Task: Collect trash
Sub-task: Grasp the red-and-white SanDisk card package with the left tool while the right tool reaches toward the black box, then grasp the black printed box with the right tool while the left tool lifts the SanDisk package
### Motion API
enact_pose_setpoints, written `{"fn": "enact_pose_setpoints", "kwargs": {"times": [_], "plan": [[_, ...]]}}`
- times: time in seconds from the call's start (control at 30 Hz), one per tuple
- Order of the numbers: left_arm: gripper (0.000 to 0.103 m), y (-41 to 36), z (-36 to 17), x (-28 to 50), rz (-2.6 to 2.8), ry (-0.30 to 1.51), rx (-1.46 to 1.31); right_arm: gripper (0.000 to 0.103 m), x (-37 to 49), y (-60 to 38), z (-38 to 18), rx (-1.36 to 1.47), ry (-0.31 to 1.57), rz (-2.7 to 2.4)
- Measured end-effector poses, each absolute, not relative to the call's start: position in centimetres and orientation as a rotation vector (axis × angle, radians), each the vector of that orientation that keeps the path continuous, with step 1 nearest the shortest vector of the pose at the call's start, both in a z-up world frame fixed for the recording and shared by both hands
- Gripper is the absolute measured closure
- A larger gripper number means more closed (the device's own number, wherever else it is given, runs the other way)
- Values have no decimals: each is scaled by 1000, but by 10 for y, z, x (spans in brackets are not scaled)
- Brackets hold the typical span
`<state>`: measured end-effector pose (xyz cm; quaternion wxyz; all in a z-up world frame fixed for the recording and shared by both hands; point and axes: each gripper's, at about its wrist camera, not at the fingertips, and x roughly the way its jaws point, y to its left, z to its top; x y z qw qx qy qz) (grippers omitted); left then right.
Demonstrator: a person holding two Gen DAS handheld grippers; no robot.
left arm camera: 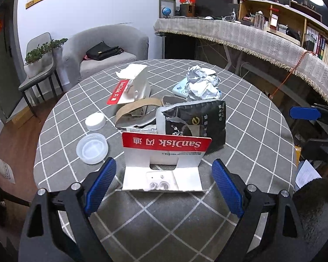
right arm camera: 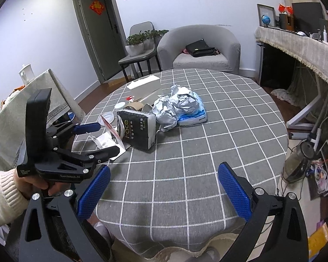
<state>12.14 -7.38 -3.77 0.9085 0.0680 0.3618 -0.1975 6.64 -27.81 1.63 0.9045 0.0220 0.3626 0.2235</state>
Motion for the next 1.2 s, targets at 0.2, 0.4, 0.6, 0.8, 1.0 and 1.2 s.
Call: {"fn": "enact_pose_setpoints", "kwargs": {"times": [0.2, 0.4, 0.6, 0.8, 1.0, 1.2], "plan": [[14, -80, -47, 124, -421, 762, 157, 3, 72, -272, 13, 40, 761, 460], [25, -78, -49, 125, -414, 741, 154, 3, 78, -261, 11, 24, 776, 461], [25, -76, -49, 124, -417, 741, 152, 3, 81, -257, 10, 40, 785, 459], [25, -70, -45, 113, -420, 739, 132, 3, 87, -251, 13, 59, 791, 459], [25, -55, -39, 105, -411, 751, 78, 3, 96, -244, 11, 137, 813, 476], [25, -45, -37, 98, -394, 747, 64, 3, 111, -236, 7, 245, 848, 535]]}}
